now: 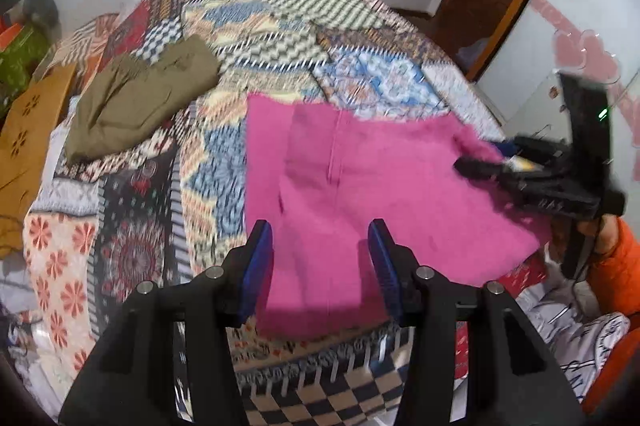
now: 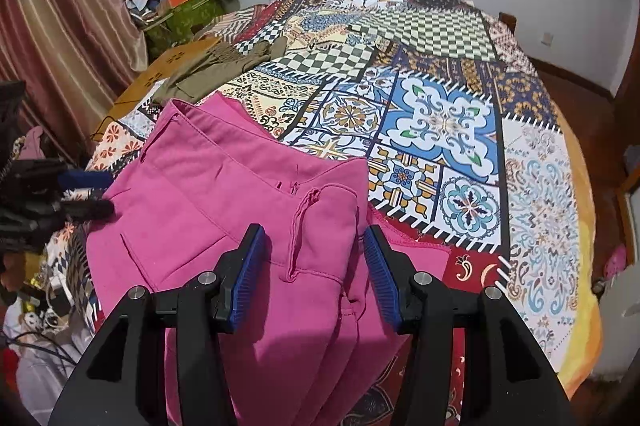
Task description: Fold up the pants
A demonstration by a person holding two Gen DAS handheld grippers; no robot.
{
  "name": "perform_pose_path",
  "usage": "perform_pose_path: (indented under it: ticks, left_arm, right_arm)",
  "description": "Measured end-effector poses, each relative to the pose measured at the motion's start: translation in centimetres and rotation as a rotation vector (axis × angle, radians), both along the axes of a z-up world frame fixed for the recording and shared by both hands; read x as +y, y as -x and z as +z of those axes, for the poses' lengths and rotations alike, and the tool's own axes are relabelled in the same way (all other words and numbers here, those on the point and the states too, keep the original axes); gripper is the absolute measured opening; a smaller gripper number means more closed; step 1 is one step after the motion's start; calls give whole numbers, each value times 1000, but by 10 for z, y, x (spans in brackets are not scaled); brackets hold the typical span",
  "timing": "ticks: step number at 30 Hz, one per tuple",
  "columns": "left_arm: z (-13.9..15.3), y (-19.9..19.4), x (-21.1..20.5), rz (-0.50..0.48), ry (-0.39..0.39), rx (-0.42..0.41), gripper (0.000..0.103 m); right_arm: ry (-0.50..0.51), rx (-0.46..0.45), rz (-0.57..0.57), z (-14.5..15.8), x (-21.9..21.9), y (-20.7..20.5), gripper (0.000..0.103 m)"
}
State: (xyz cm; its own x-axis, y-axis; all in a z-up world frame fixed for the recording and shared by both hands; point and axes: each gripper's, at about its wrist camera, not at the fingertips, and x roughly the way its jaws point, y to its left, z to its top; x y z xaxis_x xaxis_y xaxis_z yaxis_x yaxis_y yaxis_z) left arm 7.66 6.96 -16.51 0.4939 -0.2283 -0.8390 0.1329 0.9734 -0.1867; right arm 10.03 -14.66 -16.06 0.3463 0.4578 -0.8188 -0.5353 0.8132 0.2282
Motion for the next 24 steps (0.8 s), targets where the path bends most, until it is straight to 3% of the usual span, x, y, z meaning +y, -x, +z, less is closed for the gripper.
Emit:
perform_pose_path:
  ticks: [3, 6, 14, 16, 17, 24]
  left_arm:
    - [3, -16, 3, -2, -4, -6, 49]
    - [-6, -36, 4, -8, -6, 17, 49]
    - [-40, -79, 9, -27, 96, 96, 49]
    - [-42, -86, 10, -28, 107, 92, 44]
    - [-42, -87, 10, -31, 115, 87, 35]
    - [-37, -79, 12, -14, 62, 32, 27]
  right_arm:
    - [-9, 4, 4, -2, 0, -2, 47]
    - [5, -13, 14, -2, 3, -3, 39]
    - [37, -32, 48, -5, 9, -10, 26]
    - [39, -34, 51, -5, 9, -13, 25]
    - [40, -36, 51, -5, 9, -14, 24]
    - [59, -41, 87, -7, 20, -35, 22]
